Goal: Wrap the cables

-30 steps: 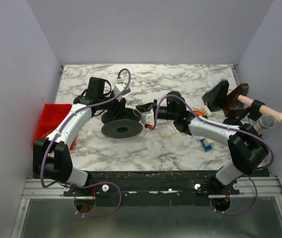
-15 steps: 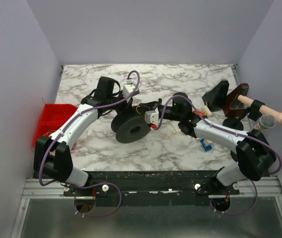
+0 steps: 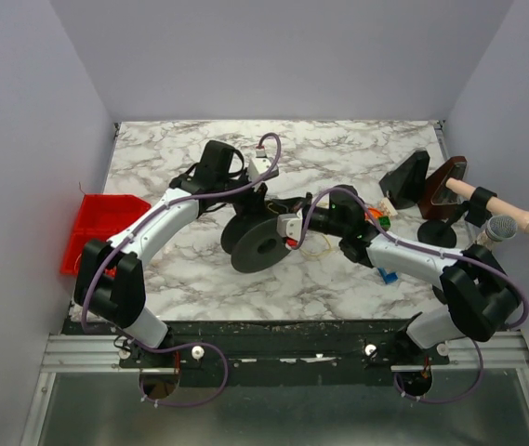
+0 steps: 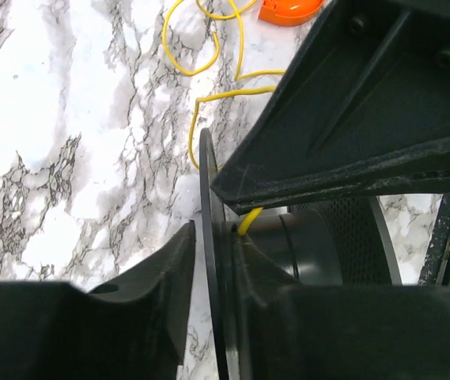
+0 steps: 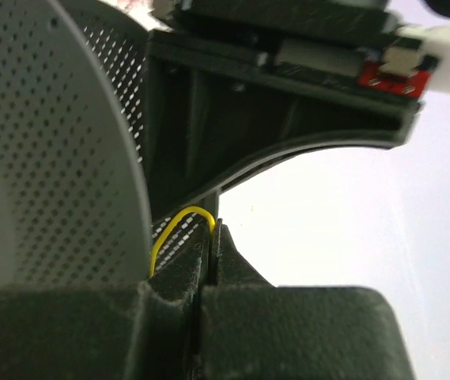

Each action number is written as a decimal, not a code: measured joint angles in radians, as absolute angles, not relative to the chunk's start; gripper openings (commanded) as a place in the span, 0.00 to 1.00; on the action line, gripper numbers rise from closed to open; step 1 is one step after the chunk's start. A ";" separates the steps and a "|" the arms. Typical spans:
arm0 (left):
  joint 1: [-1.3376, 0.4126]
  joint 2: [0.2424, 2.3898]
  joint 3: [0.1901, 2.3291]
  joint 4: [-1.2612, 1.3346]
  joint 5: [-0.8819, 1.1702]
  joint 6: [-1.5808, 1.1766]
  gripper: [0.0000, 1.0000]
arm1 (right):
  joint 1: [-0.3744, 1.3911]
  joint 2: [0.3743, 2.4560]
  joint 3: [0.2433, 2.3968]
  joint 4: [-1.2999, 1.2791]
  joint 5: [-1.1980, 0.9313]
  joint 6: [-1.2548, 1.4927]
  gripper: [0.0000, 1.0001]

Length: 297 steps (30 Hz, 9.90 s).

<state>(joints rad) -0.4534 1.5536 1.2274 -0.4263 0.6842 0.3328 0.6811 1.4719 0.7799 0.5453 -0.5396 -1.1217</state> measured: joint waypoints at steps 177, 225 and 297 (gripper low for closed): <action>-0.451 1.807 1.686 -0.819 0.775 0.484 0.00 | 0.629 1.539 0.756 0.617 -0.528 -0.686 0.01; -0.505 1.771 1.613 -0.652 0.690 0.354 0.00 | 0.700 1.340 0.654 0.602 -0.358 -0.813 0.01; -0.407 1.977 1.924 -1.245 0.670 0.984 0.45 | 0.675 1.729 0.879 0.815 -0.480 -0.546 0.01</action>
<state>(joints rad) -0.4068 1.9766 1.9240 -1.2449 0.6704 0.9836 0.6750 1.7294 0.8787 0.8150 -0.4805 -0.5461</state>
